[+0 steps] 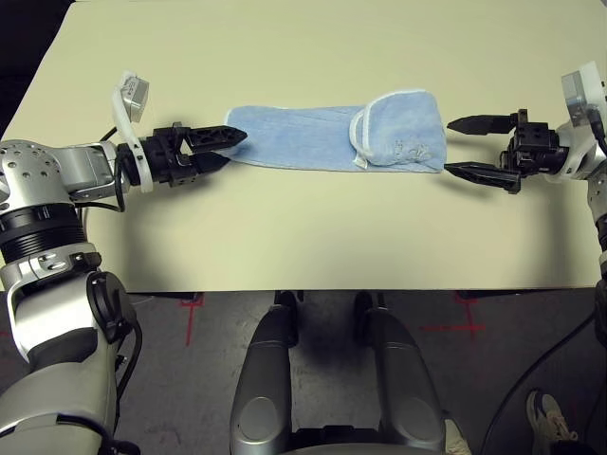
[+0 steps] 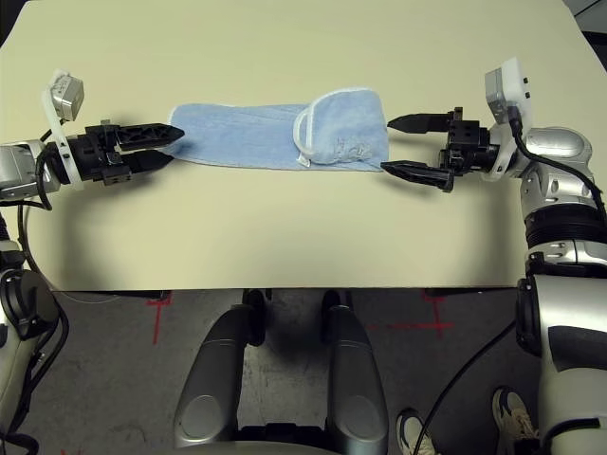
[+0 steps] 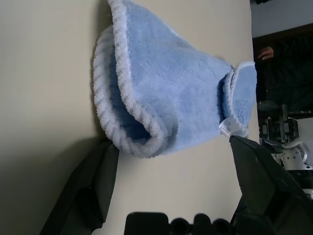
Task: Fold the towel and set it aside.
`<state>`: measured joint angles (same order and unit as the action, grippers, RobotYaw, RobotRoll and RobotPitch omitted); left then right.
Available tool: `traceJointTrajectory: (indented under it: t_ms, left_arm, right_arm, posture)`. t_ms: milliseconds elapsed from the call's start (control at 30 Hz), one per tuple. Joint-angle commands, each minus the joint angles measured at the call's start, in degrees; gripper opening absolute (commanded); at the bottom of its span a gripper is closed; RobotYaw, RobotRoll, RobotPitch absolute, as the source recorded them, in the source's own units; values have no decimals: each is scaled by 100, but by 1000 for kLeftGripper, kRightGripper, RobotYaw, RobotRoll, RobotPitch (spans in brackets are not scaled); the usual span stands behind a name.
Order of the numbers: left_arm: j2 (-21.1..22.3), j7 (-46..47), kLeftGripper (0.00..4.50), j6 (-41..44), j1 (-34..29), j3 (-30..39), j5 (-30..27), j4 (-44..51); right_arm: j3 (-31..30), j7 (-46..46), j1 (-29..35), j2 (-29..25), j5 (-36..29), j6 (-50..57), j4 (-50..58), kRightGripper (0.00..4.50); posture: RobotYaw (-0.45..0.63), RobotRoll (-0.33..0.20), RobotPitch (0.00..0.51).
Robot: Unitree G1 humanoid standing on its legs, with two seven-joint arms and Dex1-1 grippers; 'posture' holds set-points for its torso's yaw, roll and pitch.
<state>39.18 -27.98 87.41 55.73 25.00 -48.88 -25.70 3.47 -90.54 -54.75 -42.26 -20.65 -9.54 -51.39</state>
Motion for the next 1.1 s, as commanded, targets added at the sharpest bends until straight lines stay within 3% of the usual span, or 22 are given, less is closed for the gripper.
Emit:
traceJointTrajectory:
  t_ms: [33,400,567,733,900,1100]
  left_arm:
    - [94,39,4129,-166,-179,-220,366,-113]
    - [-18,-25,40,-586,-178,-303,721,-223]
    - [99,-145,40,-675,-120,-355,821,-294]
    - [514,-398,40,-531,65,-392,828,-325]
    - [996,-651,40,-115,-341,-281,663,143]
    - [974,-504,40,483,-775,290,449,918]
  right_arm:
    - [133,-97,-4,-46,80,-117,-175,4500]
    - [169,-190,-138,-98,207,-392,-697,4500]
    - [172,-196,-130,-140,190,-480,-809,4500]
    - [168,-196,-145,-135,171,-503,-802,4500]
    - [172,-196,-307,-99,227,-525,-947,4500]
    - [155,-196,-456,-10,274,-528,-1029,4500]
  posture:
    - [67,0,365]
    - [62,0,360]
    - [66,0,359]
    - [71,0,358]
    - [98,0,358]
    - [117,0,357]
